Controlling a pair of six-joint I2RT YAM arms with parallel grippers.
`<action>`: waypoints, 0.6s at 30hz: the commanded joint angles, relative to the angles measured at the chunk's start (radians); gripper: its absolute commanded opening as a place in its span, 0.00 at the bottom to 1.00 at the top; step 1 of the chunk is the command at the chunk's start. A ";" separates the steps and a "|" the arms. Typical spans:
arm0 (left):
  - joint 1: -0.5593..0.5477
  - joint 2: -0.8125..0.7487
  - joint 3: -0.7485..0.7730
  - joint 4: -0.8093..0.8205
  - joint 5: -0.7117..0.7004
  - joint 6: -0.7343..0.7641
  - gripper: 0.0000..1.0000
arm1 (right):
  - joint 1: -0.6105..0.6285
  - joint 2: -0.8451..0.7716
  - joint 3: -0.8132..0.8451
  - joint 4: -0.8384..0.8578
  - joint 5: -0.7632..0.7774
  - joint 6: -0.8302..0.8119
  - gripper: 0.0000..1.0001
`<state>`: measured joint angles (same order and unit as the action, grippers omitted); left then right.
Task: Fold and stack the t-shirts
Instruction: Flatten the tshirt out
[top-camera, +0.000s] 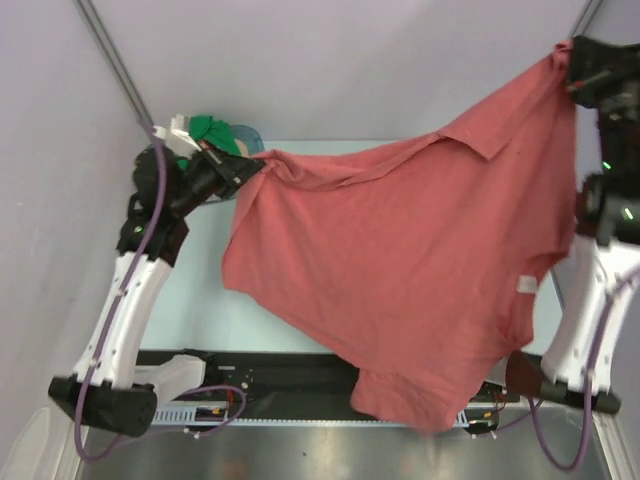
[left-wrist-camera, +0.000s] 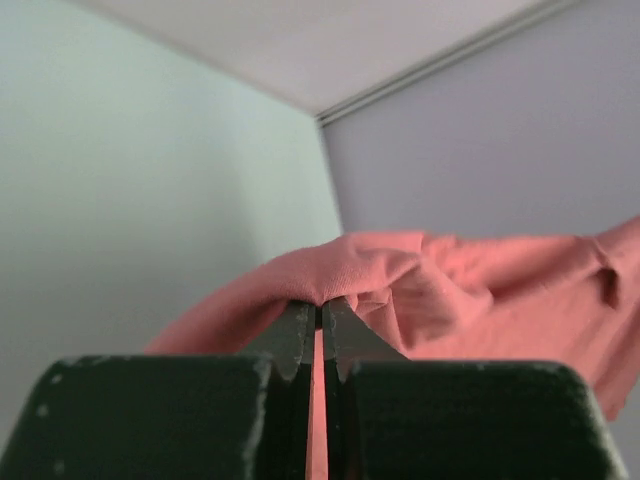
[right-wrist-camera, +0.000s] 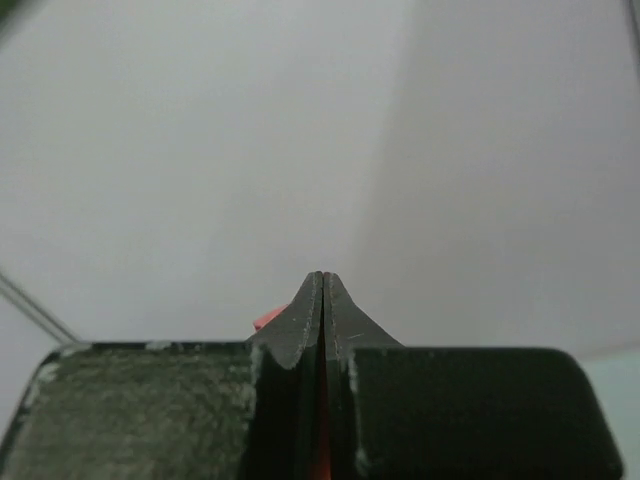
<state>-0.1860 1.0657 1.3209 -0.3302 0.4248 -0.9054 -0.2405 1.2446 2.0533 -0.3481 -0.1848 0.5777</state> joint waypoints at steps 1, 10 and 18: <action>-0.003 0.074 -0.113 0.160 -0.081 -0.024 0.00 | 0.009 0.140 -0.223 0.180 -0.013 0.025 0.00; -0.012 0.543 -0.109 0.405 -0.054 0.008 0.01 | 0.029 0.553 -0.244 0.408 -0.096 0.019 0.00; -0.039 0.852 0.332 0.006 -0.226 0.267 0.49 | 0.061 1.082 0.382 0.013 -0.133 -0.010 0.03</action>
<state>-0.2008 1.9358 1.4487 -0.1581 0.3271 -0.7921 -0.1867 2.2330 2.1952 -0.2157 -0.2890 0.5884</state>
